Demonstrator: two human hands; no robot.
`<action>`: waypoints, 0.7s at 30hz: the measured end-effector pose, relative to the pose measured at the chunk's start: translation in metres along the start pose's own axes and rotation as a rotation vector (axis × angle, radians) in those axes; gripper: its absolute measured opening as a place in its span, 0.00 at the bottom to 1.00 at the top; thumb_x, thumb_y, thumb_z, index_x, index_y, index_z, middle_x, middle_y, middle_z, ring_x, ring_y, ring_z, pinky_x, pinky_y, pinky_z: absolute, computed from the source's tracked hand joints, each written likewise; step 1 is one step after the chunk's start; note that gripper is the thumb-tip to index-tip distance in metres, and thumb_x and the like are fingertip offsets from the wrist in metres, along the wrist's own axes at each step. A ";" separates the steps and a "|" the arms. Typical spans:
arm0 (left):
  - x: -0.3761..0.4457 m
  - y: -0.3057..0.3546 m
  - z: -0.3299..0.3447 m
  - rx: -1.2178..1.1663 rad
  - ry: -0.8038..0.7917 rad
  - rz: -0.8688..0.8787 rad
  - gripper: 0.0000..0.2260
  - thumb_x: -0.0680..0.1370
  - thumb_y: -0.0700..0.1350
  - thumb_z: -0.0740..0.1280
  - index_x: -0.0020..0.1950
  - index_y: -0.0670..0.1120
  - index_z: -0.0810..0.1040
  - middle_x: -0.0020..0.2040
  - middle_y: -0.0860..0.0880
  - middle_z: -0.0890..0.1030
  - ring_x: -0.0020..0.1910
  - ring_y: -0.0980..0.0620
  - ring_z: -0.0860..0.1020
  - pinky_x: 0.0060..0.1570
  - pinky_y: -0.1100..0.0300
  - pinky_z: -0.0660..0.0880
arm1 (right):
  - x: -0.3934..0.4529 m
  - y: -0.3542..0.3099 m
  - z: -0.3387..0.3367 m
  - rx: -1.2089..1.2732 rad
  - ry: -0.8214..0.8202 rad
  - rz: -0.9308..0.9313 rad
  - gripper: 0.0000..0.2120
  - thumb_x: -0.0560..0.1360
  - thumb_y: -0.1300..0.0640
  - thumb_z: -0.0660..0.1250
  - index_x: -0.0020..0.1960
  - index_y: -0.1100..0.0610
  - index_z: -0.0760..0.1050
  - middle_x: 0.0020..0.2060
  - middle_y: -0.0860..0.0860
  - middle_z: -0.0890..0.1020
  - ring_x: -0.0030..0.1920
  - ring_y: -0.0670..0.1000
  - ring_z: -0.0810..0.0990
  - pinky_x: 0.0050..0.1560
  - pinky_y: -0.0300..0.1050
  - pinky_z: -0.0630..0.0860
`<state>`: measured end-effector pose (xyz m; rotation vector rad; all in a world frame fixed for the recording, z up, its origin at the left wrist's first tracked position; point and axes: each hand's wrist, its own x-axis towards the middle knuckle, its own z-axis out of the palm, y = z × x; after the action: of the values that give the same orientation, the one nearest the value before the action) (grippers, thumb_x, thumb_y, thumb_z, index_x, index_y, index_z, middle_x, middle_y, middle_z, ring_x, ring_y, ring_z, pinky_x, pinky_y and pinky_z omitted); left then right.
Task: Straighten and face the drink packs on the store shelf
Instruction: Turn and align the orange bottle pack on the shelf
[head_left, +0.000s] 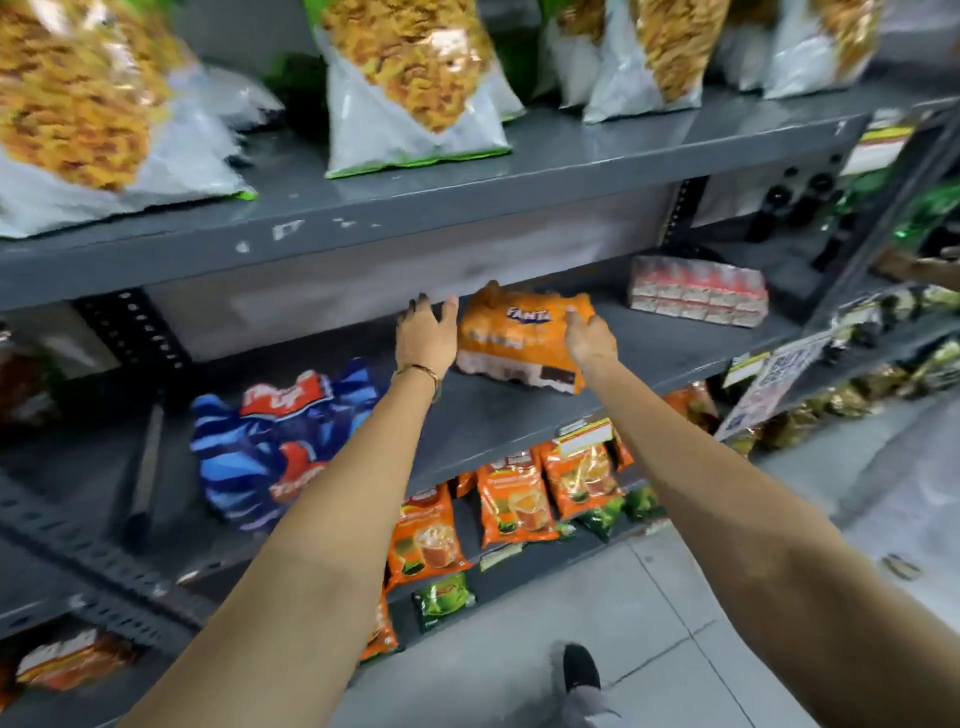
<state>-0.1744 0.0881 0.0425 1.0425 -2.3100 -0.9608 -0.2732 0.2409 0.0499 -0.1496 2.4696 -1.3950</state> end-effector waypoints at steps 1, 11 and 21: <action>0.007 0.006 0.011 -0.036 -0.047 -0.045 0.26 0.81 0.55 0.54 0.71 0.37 0.67 0.70 0.35 0.71 0.70 0.37 0.67 0.68 0.49 0.64 | 0.013 0.003 -0.007 -0.013 -0.007 0.020 0.27 0.83 0.48 0.50 0.73 0.66 0.61 0.71 0.63 0.68 0.71 0.62 0.67 0.67 0.49 0.64; 0.109 0.031 0.093 -0.088 -0.269 -0.344 0.28 0.81 0.60 0.49 0.74 0.43 0.65 0.76 0.39 0.64 0.74 0.40 0.65 0.71 0.51 0.62 | 0.147 0.009 -0.036 0.229 -0.520 0.376 0.18 0.80 0.45 0.56 0.52 0.59 0.74 0.51 0.62 0.83 0.41 0.56 0.83 0.39 0.46 0.82; 0.119 0.017 0.106 -0.162 -0.208 -0.462 0.29 0.77 0.52 0.67 0.74 0.42 0.65 0.71 0.39 0.71 0.69 0.39 0.71 0.68 0.46 0.68 | 0.171 0.008 -0.020 0.094 -0.477 0.305 0.38 0.72 0.60 0.73 0.75 0.58 0.56 0.73 0.58 0.64 0.72 0.63 0.66 0.68 0.67 0.66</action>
<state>-0.3225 0.0478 -0.0044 1.5019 -2.1394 -1.4673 -0.4411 0.2217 0.0171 -0.0698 1.9402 -1.1792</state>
